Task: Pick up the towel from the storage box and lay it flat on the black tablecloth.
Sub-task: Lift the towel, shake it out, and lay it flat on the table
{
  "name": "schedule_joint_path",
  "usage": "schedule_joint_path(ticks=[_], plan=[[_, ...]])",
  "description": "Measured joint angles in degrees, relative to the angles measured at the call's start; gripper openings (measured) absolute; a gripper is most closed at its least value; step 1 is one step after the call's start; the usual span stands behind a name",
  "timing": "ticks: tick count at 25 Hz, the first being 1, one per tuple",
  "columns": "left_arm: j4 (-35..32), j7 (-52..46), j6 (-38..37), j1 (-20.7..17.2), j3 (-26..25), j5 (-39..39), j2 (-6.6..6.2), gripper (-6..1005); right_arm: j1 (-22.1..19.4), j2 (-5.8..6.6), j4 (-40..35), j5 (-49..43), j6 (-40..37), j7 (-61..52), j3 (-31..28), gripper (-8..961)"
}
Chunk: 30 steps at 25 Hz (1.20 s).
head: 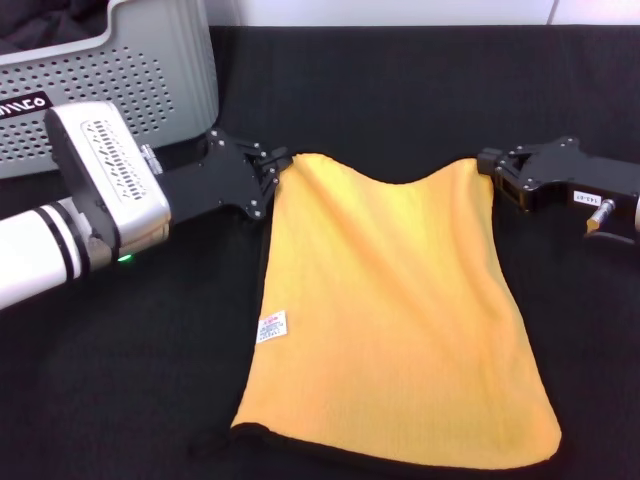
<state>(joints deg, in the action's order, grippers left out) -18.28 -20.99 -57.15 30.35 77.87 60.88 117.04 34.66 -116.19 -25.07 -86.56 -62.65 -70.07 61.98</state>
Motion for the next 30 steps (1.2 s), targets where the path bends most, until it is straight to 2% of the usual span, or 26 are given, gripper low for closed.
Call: schedule_joint_path(ticks=[6,12,23,30], plan=[[0.0,2.23,4.75,0.12,-0.43,-0.07,1.25,23,-0.26,0.34,0.39,-0.02,2.83,-2.68,1.07,150],[0.0,5.31,5.33,-0.33,-4.34,-0.08,2.39,25,-0.51,0.58,0.28,-1.42,3.9,-5.64,1.16,151],[0.14,9.52,5.47,-0.9,-5.97,-2.11,2.78,27,2.98,0.13,0.28,-1.67,10.79,-5.79,3.37,154],[0.68,12.99,5.48,-1.02,-5.98,-3.99,3.07,29,4.75,0.0,0.64,-1.12,13.6,-7.14,9.38,156]])
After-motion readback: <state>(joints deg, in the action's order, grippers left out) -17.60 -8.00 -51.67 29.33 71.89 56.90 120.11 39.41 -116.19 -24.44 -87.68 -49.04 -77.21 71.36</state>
